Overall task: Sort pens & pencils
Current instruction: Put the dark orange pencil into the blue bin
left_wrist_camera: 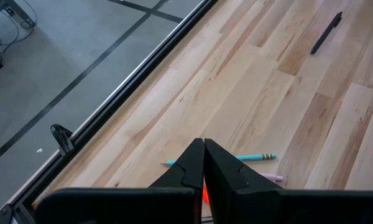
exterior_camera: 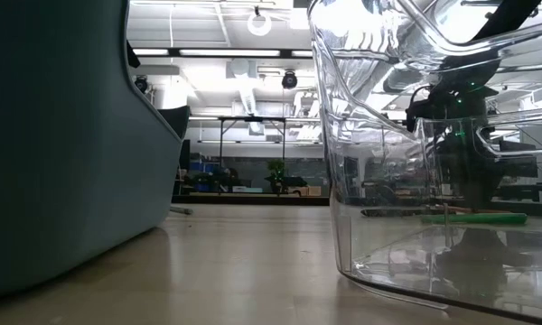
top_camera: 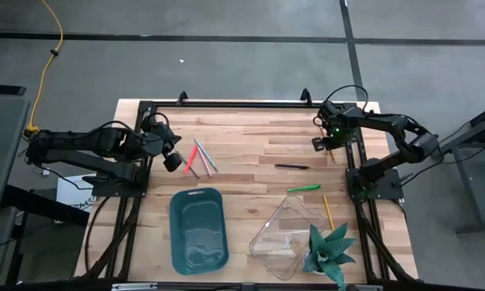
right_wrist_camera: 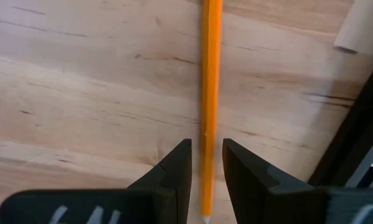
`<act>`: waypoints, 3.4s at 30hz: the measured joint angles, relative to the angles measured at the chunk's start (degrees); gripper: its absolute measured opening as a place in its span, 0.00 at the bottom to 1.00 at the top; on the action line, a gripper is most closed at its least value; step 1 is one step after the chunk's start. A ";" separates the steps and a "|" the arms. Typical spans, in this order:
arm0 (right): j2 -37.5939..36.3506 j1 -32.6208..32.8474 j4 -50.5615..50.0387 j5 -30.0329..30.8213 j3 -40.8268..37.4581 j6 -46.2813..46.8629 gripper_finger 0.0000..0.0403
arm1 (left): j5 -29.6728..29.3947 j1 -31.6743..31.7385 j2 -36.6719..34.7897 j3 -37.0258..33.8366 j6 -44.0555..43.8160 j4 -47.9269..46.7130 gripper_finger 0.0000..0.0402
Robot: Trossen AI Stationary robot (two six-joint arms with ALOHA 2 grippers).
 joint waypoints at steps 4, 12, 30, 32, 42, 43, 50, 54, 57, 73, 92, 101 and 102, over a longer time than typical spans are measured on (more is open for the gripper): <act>0.00 0.00 -0.02 -0.47 0.00 -0.09 0.20 | 0.00 -0.01 0.00 0.00 0.00 0.00 0.00; 0.00 -0.85 0.60 -1.18 0.00 -0.10 0.20 | 0.00 -0.01 0.02 0.00 0.02 0.00 0.00; 2.78 -2.08 1.02 -1.03 0.32 -0.63 0.20 | 0.04 -0.02 0.02 0.00 0.02 0.00 0.00; 2.80 -1.95 1.02 -0.41 0.28 -0.61 0.20 | 0.04 -0.02 0.02 0.00 0.02 0.00 0.00; 2.86 -1.95 0.89 0.20 0.17 -0.59 0.20 | 0.04 0.00 0.02 0.00 0.02 0.00 0.00; 2.86 -1.95 0.87 0.21 0.15 -0.58 0.19 | 0.04 -0.02 0.02 0.00 0.02 0.00 0.00; 2.91 -1.90 0.87 0.15 0.11 -0.59 0.06 | 0.04 -0.01 0.02 0.00 0.02 0.00 0.00; 2.91 -1.90 0.83 0.13 0.11 -0.59 0.01 | 0.04 -0.02 0.02 0.00 0.02 0.01 0.00; 2.91 -1.85 0.83 0.13 0.11 -0.57 0.02 | 0.00 -0.02 0.02 0.00 0.04 0.76 0.00; 3.06 3.98 -1.72 -3.08 6.32 -0.26 0.01 | -0.09 -0.02 0.00 0.00 4.44 7.85 0.00; 2.95 22.74 -1.13 -13.21 23.19 4.04 0.01 | 0.44 -0.02 0.01 0.00 4.58 11.33 0.00; 2.89 35.70 10.26 -13.86 37.33 5.97 0.01 | 4.65 -0.02 0.01 0.00 4.57 18.63 0.00; 2.88 36.75 11.85 -13.86 38.50 5.97 0.01 | 5.44 -0.02 0.02 0.00 4.56 20.07 0.00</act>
